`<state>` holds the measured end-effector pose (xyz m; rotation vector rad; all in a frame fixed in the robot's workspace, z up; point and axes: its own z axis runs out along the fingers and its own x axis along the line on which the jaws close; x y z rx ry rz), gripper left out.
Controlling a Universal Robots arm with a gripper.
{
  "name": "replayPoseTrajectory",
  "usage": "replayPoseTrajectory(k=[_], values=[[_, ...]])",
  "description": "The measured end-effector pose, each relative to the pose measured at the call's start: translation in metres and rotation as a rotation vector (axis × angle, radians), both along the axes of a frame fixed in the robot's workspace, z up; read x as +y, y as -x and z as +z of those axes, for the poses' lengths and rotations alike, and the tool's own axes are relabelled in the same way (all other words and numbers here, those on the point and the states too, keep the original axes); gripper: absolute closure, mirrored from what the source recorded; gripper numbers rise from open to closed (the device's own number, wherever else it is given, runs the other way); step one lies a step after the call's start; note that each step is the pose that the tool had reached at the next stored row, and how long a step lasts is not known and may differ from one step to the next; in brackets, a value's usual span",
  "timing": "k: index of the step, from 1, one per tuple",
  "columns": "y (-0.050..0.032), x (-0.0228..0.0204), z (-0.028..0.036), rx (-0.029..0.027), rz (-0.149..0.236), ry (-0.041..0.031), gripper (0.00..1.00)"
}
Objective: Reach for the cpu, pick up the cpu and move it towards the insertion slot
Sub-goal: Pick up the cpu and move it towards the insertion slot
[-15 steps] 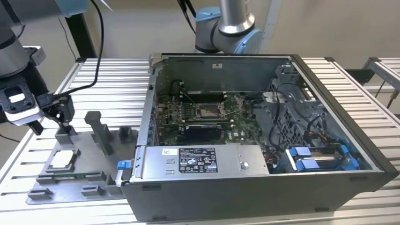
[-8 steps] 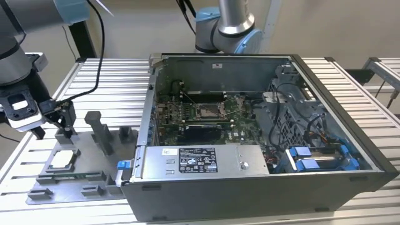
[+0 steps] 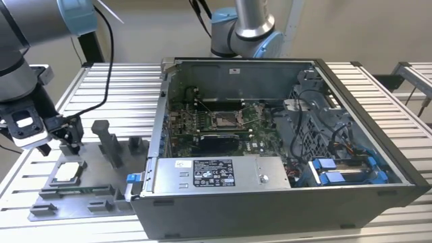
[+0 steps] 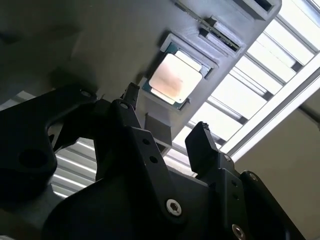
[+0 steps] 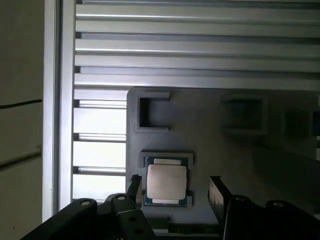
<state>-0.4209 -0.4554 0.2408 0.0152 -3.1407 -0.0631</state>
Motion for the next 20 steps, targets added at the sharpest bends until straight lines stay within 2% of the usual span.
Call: replayPoseTrajectory(k=[15, 20], values=[[0.0025, -0.0051, -0.0269, 0.0001, -0.002, 0.0000, 0.00], [0.0040, -0.0091, -0.0340, 0.0000, -0.002, 0.0000, 0.00]])
